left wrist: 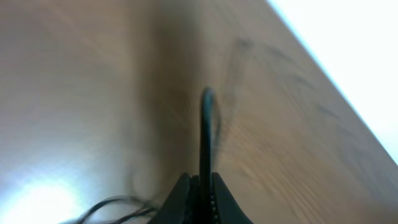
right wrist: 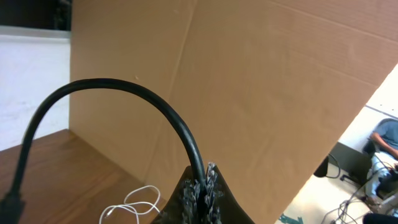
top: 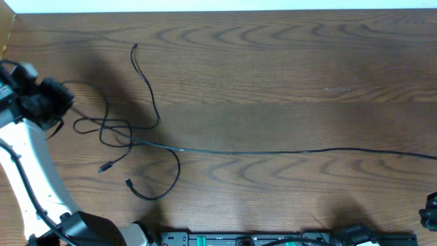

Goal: Untangle cables

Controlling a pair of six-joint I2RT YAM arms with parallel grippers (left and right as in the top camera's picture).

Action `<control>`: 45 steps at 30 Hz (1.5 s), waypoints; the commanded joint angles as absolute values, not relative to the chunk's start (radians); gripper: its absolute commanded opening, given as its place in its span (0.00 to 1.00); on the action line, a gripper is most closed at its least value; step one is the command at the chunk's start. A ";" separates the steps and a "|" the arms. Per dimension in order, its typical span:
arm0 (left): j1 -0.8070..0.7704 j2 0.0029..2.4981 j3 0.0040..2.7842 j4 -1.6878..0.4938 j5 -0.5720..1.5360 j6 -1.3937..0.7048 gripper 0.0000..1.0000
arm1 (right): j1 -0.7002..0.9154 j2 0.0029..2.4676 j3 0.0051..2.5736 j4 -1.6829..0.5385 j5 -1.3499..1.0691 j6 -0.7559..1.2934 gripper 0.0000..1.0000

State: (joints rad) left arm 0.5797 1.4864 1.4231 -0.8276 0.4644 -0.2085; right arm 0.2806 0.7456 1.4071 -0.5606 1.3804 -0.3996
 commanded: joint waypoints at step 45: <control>0.364 1.102 1.480 -0.078 1.448 -0.469 0.07 | 0.417 1.477 1.410 -1.051 -0.599 -0.593 0.99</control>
